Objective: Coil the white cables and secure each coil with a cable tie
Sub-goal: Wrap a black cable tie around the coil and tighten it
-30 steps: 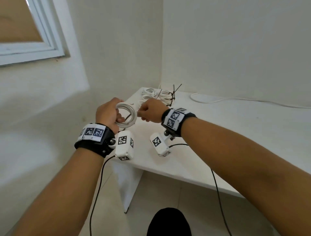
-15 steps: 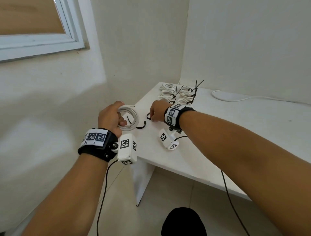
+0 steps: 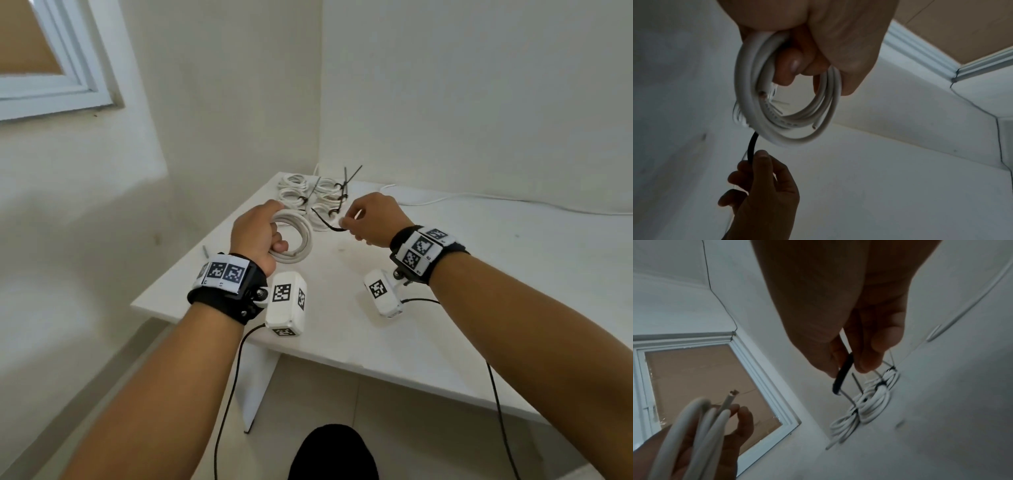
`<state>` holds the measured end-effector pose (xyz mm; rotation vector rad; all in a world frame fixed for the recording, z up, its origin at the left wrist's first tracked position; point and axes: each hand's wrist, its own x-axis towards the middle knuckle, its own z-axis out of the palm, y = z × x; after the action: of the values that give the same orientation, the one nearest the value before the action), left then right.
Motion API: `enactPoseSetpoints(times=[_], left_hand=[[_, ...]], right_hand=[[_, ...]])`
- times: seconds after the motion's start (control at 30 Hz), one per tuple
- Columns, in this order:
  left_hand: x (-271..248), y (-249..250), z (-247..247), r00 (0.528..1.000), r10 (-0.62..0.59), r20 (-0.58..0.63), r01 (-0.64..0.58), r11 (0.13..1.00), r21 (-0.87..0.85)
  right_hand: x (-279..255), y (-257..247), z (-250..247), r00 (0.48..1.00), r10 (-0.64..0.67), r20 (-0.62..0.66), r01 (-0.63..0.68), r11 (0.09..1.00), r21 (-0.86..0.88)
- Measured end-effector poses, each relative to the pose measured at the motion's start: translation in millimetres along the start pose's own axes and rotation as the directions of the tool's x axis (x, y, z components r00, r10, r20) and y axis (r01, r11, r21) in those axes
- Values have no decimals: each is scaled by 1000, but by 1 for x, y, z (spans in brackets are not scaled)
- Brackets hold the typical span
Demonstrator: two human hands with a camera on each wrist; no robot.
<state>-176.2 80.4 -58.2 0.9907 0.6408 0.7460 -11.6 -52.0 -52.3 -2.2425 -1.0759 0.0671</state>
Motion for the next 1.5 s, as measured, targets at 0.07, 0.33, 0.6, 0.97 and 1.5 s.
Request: enactPoseSetpoints(times=[0.07, 0.33, 0.6, 0.97, 1.5], left_hand=[[-7, -11, 28, 998, -15, 53, 13, 1000, 26], [-36, -53, 132, 967, -93, 237, 61, 989, 138], [-61, -88, 205, 911, -151, 384, 29, 952, 305], [-75, -124, 243, 859, -281, 427, 86, 903, 421], [-36, -127, 240, 968, -132, 215, 45, 928, 369]], right_hand=[[-11, 22, -17, 998, 35, -44, -35, 999, 17], [-47, 100, -82, 981, 137, -139, -135, 991, 27], [-75, 150, -120, 964, -48, -263, 57, 998, 29], [-95, 166, -141, 952, 31, -304, 134, 851, 507], [-91, 162, -143, 983, -121, -140, 130, 990, 60]])
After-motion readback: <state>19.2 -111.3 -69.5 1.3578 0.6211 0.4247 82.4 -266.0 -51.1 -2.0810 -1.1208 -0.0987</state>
